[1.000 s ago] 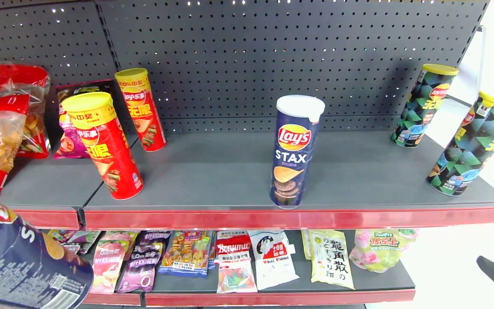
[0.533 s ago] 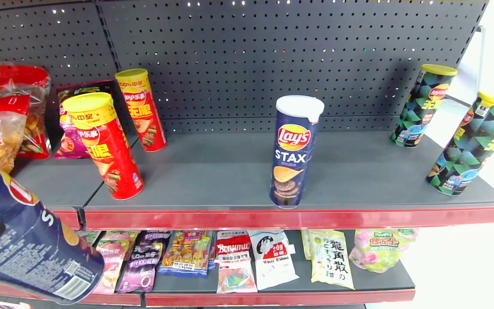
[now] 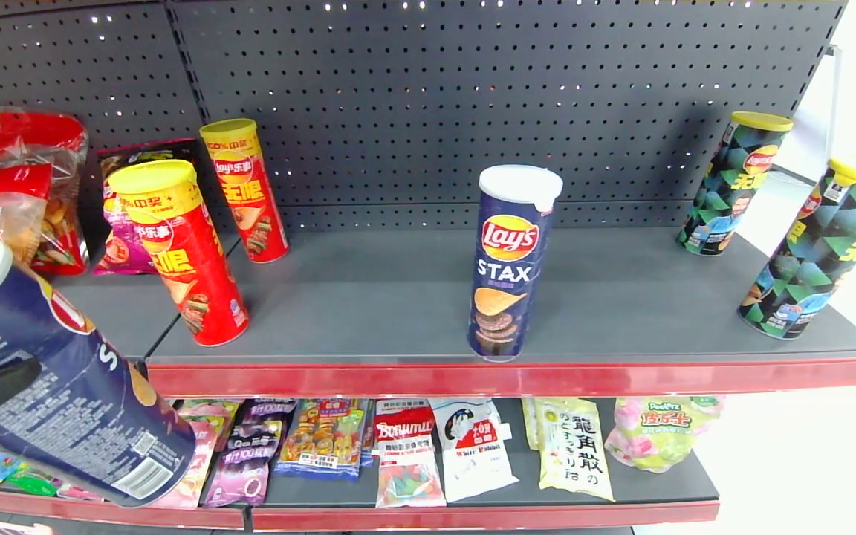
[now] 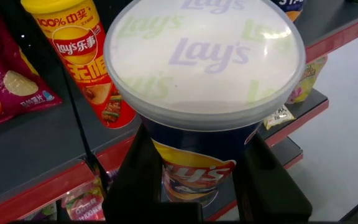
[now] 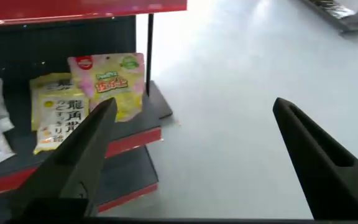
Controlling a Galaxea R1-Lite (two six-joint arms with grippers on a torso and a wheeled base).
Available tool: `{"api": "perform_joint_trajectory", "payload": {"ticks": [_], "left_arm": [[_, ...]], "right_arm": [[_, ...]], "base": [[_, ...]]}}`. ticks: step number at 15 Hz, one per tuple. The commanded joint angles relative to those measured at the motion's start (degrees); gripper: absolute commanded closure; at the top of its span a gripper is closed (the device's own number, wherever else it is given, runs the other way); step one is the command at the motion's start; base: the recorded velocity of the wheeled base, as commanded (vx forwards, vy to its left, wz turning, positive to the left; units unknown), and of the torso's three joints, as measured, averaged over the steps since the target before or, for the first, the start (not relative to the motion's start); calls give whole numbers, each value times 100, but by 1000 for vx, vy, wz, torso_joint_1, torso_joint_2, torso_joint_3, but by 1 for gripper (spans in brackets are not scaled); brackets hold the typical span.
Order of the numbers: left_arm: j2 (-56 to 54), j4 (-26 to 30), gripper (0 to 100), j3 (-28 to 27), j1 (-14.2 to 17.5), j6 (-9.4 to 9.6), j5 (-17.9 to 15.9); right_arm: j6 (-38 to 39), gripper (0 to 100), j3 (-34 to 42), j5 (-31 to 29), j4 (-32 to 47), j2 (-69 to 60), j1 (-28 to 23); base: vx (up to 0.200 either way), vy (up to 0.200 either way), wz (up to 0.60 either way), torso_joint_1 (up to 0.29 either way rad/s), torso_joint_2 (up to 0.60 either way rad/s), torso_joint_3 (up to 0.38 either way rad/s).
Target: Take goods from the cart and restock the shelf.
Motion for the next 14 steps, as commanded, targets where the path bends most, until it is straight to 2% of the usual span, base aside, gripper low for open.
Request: {"api": "perform_joint_trajectory", "payload": {"ticks": [1,2,4,7,8,9,11,12,14], "left_arm": [[95,-36,100,12,1,-1,-38],[104,-36,100,21,1,-1,-47],[104,-44,100,12,1,-1,-47],[104,-44,100,-6,1,-9,-47],[130,-44,100,-6,1,-9,-47],[130,-44,100,-6,1,-9,-38],[130,-62,100,-15,1,-9,-30],[130,-97,100,-15,10,-9,-30],[218,-211,100,-138,10,-159,-30]], "right_arm": [[176,0,286,911,-514,-170,-200],[361,0,391,1904,-848,-170,-200],[62,0,365,2484,-523,-117,-85],[387,0,391,2238,-470,-187,820],[352,0,391,2229,-470,-433,952],[431,0,391,2176,-462,-706,820],[607,0,391,1640,-462,-732,802],[633,0,391,1561,-462,-732,802],[457,0,383,1737,-462,-706,785]], "base": [[0,0,0,0,0,0],[0,0,0,0,0,0],[0,0,0,0,0,0],[0,0,0,0,0,0],[0,0,0,0,0,0],[0,0,0,0,0,0],[0,0,0,0,0,0],[0,0,0,0,0,0],[0,0,0,0,0,0]]}}
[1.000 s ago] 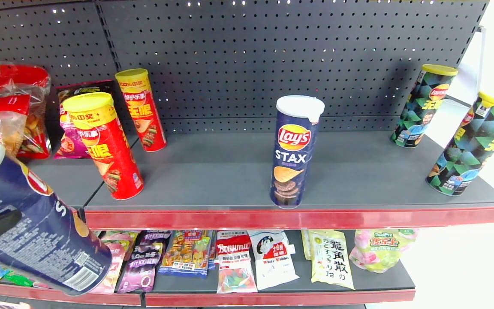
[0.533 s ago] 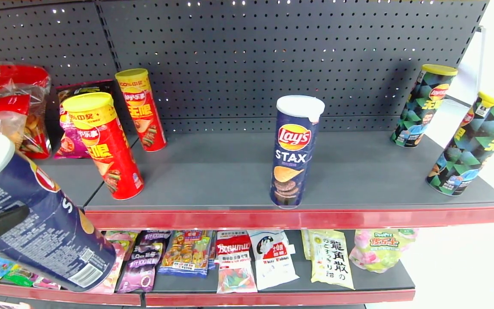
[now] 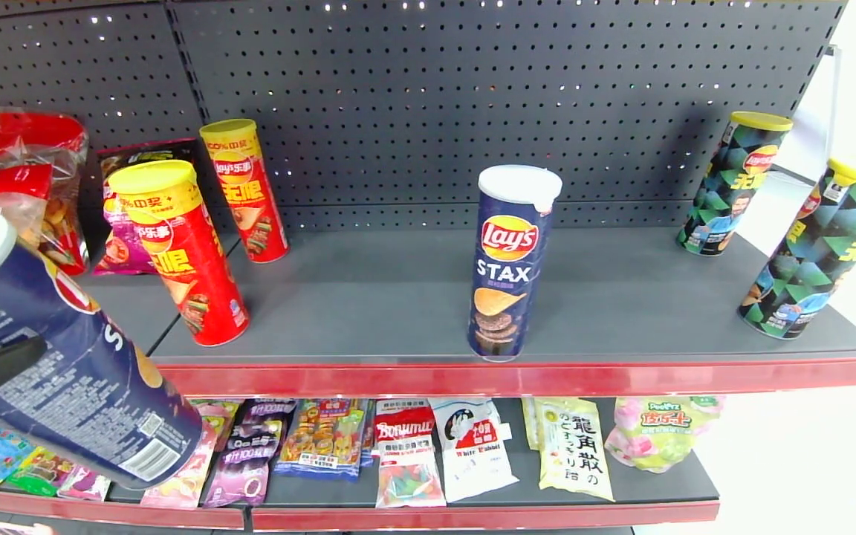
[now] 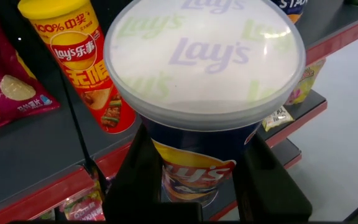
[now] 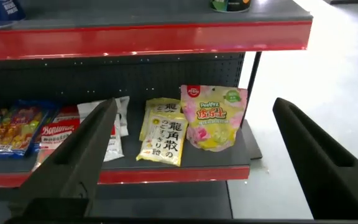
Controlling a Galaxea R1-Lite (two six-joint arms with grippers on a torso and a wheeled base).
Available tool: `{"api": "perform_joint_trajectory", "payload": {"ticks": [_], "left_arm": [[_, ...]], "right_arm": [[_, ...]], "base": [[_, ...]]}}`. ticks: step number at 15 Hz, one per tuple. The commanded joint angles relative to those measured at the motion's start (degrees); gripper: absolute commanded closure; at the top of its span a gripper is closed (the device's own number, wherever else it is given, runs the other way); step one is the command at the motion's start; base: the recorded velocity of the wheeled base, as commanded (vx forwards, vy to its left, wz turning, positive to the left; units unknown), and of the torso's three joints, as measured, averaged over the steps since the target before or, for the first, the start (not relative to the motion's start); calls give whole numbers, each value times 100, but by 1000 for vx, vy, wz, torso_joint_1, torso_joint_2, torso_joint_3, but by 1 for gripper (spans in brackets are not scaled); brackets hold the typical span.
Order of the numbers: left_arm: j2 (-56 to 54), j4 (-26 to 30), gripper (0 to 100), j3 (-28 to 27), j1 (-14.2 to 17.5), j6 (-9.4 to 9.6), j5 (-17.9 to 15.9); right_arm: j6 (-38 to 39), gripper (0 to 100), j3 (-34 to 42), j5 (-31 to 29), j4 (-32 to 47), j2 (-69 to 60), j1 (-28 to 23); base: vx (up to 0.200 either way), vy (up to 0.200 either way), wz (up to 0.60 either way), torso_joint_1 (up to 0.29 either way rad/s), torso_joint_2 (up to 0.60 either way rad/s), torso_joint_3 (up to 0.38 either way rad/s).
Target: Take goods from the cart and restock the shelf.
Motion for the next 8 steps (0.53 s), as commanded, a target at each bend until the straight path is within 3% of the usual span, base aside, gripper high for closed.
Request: {"api": "perform_joint_trajectory", "payload": {"ticks": [1,3,8], "left_arm": [[76,4,100,-113,4,-78,10],[67,4,100,-121,4,-157,18],[58,13,100,-60,-5,-148,1]], "right_arm": [[-13,0,-9,4,-2,-31,-11],[-13,0,-9,4,7,-13,-11],[39,0,0,40,-2,66,77]], "base": [[0,0,0,0,0,0],[0,0,0,0,0,0],[0,0,0,0,0,0]]}}
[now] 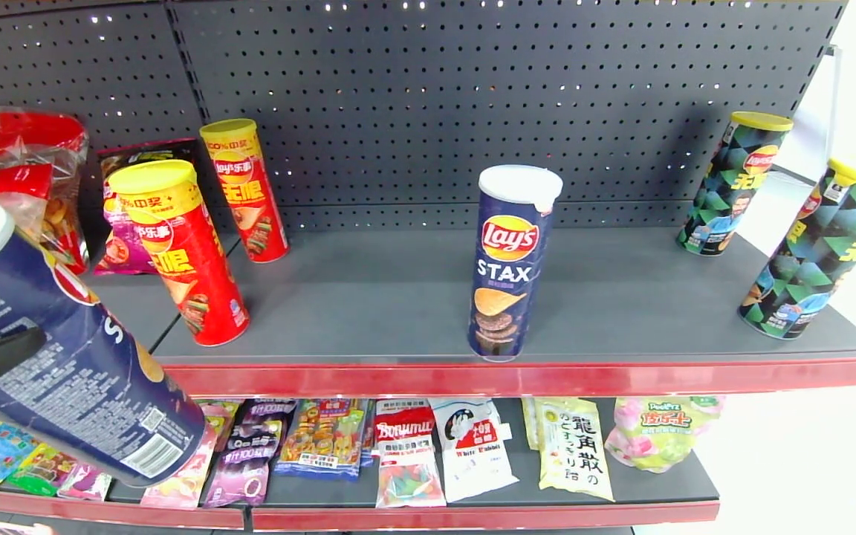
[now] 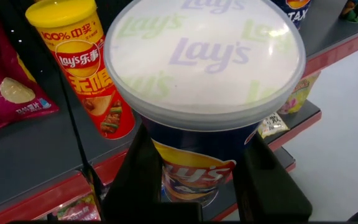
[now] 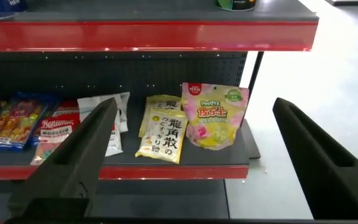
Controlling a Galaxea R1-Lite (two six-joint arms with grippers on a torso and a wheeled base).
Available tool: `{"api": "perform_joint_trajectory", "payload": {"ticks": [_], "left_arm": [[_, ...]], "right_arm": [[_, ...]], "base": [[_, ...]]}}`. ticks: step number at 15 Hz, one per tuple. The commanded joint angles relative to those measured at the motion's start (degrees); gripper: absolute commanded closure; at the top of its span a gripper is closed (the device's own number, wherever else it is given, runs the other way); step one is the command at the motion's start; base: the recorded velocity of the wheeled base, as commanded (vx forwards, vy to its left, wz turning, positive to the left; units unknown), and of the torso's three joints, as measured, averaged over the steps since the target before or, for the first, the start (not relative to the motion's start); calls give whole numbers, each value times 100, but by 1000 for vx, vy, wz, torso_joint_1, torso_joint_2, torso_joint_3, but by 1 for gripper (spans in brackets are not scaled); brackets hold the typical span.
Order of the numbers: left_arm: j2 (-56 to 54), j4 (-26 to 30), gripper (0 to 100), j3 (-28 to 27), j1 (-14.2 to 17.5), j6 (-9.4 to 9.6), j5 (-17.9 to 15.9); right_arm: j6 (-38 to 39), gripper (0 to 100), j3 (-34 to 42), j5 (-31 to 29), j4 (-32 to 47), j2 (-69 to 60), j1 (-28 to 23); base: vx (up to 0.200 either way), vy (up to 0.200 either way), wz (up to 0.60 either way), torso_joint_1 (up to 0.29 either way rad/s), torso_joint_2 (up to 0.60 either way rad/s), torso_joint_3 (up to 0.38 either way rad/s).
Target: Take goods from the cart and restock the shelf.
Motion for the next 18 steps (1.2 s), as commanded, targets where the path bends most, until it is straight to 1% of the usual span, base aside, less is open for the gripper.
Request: {"api": "perform_joint_trajectory", "payload": {"ticks": [1,2,5,7,11,12,15,16,17,18], "left_arm": [[-3,2,100,3,-5,3,-3],[-3,-7,100,47,4,3,-12],[24,-7,100,39,-5,3,-12],[59,-7,100,30,-5,3,-20],[164,-7,100,47,-13,-6,-126],[261,-15,100,30,-93,-6,-161],[753,-560,100,30,-374,12,-161],[762,-569,100,30,-383,12,-161],[1070,-631,100,-14,-778,21,-143],[1210,-631,100,-120,-892,21,-143]], "right_arm": [[25,0,10,13,-6,-28,52],[227,0,10,39,-6,-142,0],[-186,0,10,65,-6,-142,0],[42,0,10,30,3,-142,0],[78,0,10,39,-6,-151,-9],[78,0,10,48,-6,-151,-9],[78,0,10,39,-6,-151,-9],[78,0,10,39,-6,-151,-9],[78,0,10,39,-6,-151,-9],[78,0,10,39,-6,-151,-9]], "base": [[0,0,0,0,0,0],[0,0,0,0,0,0],[0,0,0,0,0,0],[0,0,0,0,0,0],[0,0,0,0,0,0],[0,0,0,0,0,0],[0,0,0,0,0,0],[0,0,0,0,0,0],[0,0,0,0,0,0],[0,0,0,0,0,0]]}}
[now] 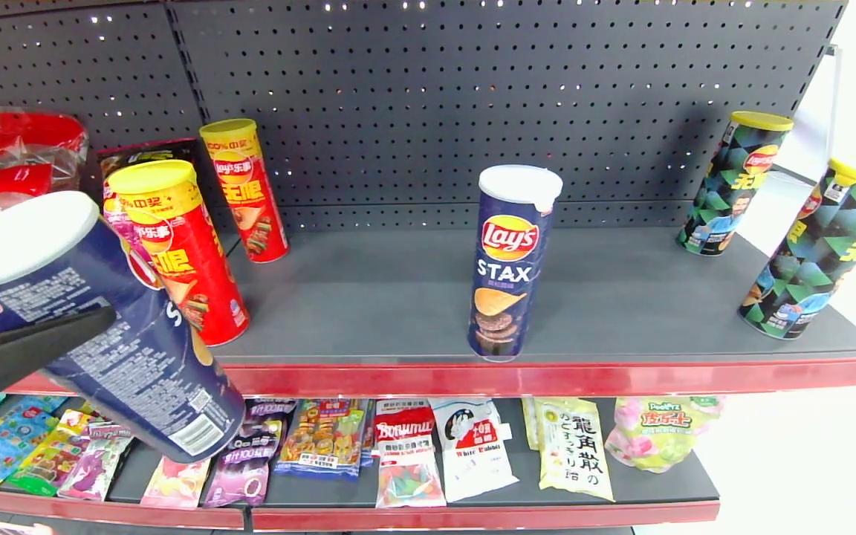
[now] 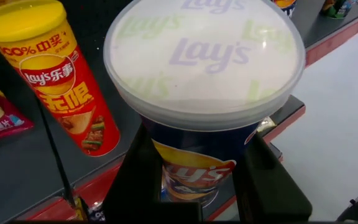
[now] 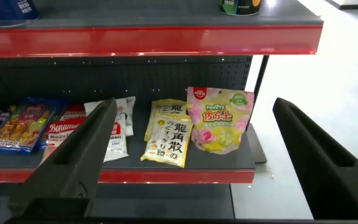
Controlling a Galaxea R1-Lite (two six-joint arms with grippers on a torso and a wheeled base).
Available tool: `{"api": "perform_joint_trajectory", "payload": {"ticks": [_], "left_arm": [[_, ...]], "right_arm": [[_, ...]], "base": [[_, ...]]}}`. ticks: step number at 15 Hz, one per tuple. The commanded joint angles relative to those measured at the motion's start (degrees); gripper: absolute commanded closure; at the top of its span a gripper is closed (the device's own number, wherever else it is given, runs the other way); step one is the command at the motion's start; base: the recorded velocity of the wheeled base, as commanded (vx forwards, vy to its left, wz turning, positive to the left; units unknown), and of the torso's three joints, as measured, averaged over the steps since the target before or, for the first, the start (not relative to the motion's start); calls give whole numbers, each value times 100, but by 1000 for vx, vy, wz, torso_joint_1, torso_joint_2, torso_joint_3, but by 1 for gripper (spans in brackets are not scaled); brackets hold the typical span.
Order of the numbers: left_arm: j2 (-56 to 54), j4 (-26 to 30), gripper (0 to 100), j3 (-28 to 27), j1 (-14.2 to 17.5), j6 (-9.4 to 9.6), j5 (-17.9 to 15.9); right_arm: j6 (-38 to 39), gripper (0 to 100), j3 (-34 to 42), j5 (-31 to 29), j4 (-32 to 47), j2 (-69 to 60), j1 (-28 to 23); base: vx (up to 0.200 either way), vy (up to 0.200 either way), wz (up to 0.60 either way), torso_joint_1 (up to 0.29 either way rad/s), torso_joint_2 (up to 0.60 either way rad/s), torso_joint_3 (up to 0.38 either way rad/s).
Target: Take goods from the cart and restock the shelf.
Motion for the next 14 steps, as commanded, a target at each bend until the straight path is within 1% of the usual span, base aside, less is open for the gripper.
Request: {"api": "perform_joint_trajectory", "payload": {"ticks": [1,2,3,4,5,6,7,8,9,11,12,14], "left_arm": [[601,-32,100,-254,-490,6,10],[654,-32,100,-298,-543,6,10],[900,-32,100,-553,-693,6,10],[1040,-76,100,-702,-763,6,10],[1243,-208,100,-825,-877,50,45],[1515,-436,100,-922,-965,50,98],[1849,-700,100,-1054,-965,41,160],[2218,-876,100,-1344,-965,15,160],[2517,-902,100,-1678,-991,24,160],[3159,-902,100,-2354,-1167,15,160],[3449,-920,100,-2592,-1185,6,151],[3958,-1219,100,-2987,-1387,6,151]], "right_arm": [[2,0,0,9,-4,-2,-1],[2,0,0,0,-4,-2,-1],[2,0,0,9,-4,-2,-1],[2,0,0,0,-4,-2,-1],[2,0,0,0,-4,-2,-1],[2,0,0,0,-4,-2,-1],[2,0,0,0,-4,-2,-1],[2,0,0,0,-4,-2,-1],[2,0,0,9,-4,-2,-1],[2,0,0,0,-4,-2,-1],[2,0,0,0,-4,-2,-1],[2,0,0,9,-4,-2,-1]], "base": [[0,0,0,0,0,0],[0,0,0,0,0,0],[0,0,0,0,0,0],[0,0,0,0,0,0],[0,0,0,0,0,0],[0,0,0,0,0,0],[0,0,0,0,0,0],[0,0,0,0,0,0],[0,0,0,0,0,0],[0,0,0,0,0,0],[0,0,0,0,0,0],[0,0,0,0,0,0]]}}
